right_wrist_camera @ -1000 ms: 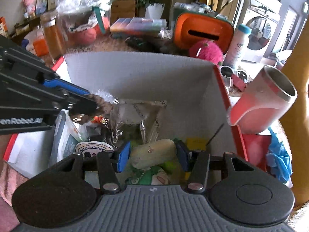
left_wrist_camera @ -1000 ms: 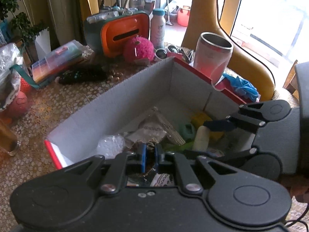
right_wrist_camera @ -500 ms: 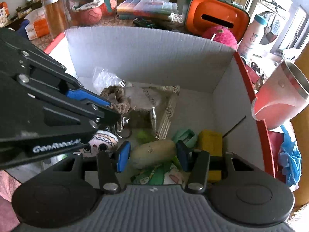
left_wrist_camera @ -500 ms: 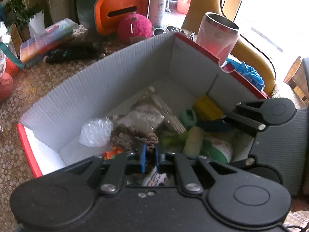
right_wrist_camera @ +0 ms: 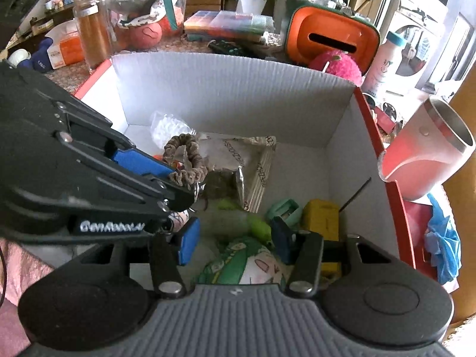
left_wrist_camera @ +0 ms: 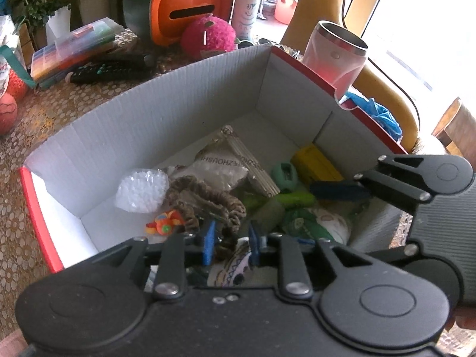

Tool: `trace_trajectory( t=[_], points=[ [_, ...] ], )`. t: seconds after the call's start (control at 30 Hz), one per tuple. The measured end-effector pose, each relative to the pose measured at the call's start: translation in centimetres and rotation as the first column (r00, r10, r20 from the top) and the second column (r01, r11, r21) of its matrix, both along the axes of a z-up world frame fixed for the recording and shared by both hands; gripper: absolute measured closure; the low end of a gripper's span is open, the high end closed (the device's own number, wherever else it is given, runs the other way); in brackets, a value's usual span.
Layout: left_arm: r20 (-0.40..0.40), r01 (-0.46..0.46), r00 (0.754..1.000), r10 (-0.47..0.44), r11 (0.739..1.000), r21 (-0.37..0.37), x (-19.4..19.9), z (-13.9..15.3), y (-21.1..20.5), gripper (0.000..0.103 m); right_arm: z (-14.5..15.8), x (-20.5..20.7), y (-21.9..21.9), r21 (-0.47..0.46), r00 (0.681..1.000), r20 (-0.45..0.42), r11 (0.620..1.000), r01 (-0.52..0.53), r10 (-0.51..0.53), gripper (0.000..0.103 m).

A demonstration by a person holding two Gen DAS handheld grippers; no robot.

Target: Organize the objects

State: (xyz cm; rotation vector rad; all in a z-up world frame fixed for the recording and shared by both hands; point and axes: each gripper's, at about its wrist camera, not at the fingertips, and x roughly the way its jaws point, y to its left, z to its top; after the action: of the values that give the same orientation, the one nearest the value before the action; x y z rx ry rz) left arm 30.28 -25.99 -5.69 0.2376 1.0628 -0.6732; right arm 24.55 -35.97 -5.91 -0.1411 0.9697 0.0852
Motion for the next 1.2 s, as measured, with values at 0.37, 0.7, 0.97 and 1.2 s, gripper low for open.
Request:
trace_trajectory(
  t=[0.37, 0.7, 0.97, 1.2],
  points=[
    [0.083, -0.009, 0.996, 0.012, 0.999, -0.030, -2.9, 3.5, 1.0, 0.051, 2.7, -2.8, -0.7, 0.034, 0.994, 0.090, 0.998, 0.053, -0.056, 0.045],
    [0.191, 0.008, 0.982, 0.003, 0.998, -0.055, -6.6, 7.2, 2.8, 0.029, 5.4, -6.7, -0.2, 0.084, 0.986, 0.152, 0.995, 0.054, -0.066, 0.045],
    [0.287, 0.001, 0.958, 0.016, 0.998, -0.058, -9.4, 9.2, 5.4, 0.016, 6.8, -10.0, -0.5, 0.149, 0.975, 0.198, 0.987, 0.068, -0.097, 0.038],
    [0.378, -0.021, 0.925, 0.044, 0.998, -0.065, -11.8, 10.5, 7.5, 0.004, 8.2, -12.8, -0.4, 0.226, 0.958, 0.252, 0.971, 0.078, -0.135, 0.032]
  ],
)
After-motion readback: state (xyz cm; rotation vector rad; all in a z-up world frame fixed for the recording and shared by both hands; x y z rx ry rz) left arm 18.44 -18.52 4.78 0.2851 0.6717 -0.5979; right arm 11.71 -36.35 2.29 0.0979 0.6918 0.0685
